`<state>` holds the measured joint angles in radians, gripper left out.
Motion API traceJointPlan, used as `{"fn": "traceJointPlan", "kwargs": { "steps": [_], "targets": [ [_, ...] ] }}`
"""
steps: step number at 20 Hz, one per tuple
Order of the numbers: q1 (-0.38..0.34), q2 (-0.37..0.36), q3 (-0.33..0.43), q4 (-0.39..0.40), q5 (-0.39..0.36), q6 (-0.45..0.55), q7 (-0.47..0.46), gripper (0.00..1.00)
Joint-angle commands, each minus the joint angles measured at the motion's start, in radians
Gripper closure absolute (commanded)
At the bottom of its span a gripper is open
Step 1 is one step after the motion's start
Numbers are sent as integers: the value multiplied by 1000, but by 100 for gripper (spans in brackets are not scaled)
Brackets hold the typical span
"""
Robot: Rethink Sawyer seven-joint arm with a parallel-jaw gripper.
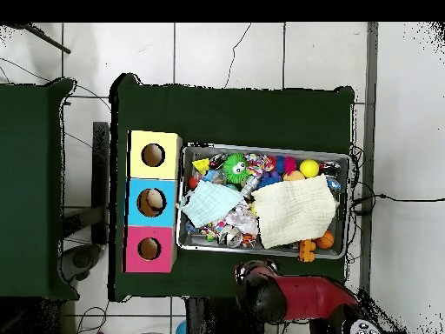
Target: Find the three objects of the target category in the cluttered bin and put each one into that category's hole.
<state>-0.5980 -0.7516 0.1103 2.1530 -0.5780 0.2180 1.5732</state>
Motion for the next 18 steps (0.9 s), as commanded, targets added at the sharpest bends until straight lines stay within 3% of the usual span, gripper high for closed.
{"fn": "traceJointPlan", "kwargs": {
  "steps": [1, 18],
  "targets": [
    [20, 57, 74, -142, 47, 37, 92, 0],
    [-1, 66, 126, -195, 99, 119, 44, 0]
  ]
}}
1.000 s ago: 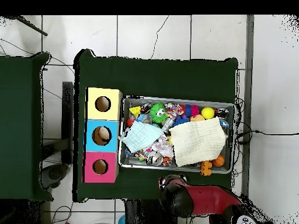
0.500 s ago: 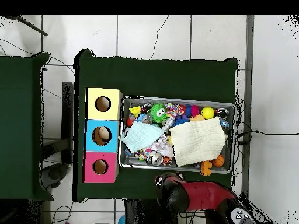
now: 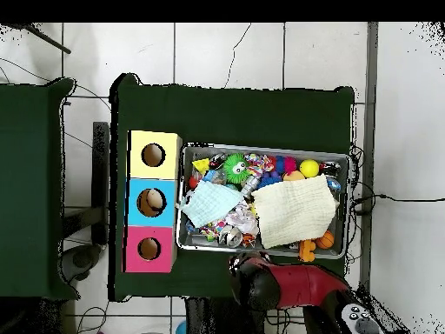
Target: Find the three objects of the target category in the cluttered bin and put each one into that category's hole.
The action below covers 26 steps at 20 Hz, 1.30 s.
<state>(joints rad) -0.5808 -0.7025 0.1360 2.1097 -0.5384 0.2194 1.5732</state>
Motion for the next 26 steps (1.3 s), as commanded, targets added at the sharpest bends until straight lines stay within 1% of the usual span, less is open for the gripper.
{"fn": "traceJointPlan", "kwargs": {
  "steps": [1, 4, 14, 18, 22, 26],
  "targets": [
    [-19, 17, 101, -153, 63, 121, 42, 0],
    [-15, 33, 94, -159, 63, 105, 47, 0],
    [21, 113, 28, -150, 11, -38, 108, 0],
    [36, 148, 2, -156, 0, -87, 127, 0],
    [66, 185, -31, -173, -7, -137, 146, 0],
    [75, 195, -42, -171, -2, -152, 144, 0]
  ]
}}
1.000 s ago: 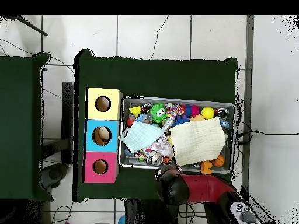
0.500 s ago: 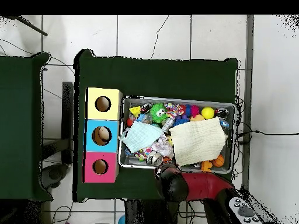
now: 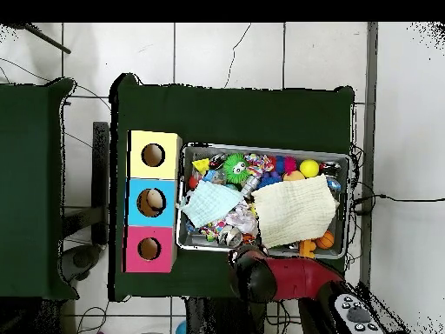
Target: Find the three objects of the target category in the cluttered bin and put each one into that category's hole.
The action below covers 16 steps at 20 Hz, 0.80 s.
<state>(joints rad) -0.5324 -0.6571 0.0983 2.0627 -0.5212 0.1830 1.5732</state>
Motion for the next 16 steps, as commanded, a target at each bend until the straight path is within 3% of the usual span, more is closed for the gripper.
{"fn": "traceJointPlan", "kwargs": {
  "steps": [1, 16],
  "targets": [
    [27, 148, -3, -124, -16, -112, 142, 0],
    [-5, 10, 82, -127, 75, 114, 69, 0]
  ]
}}
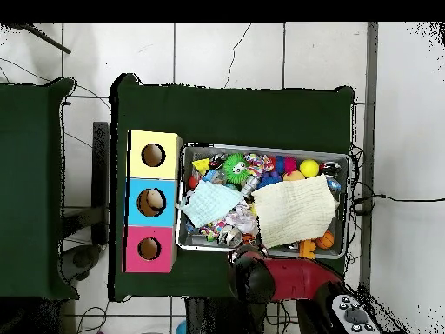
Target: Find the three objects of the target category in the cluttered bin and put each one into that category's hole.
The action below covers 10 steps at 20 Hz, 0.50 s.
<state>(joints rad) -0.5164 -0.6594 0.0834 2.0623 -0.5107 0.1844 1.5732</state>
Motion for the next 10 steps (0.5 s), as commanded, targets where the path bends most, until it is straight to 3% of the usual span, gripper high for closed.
{"fn": "traceJointPlan", "kwargs": {
  "steps": [1, 10],
  "targets": [
    [-22, 13, 101, -131, 68, 119, 64, 0],
    [-22, -11, 117, -146, 95, 176, 42, 0]
  ]
}}
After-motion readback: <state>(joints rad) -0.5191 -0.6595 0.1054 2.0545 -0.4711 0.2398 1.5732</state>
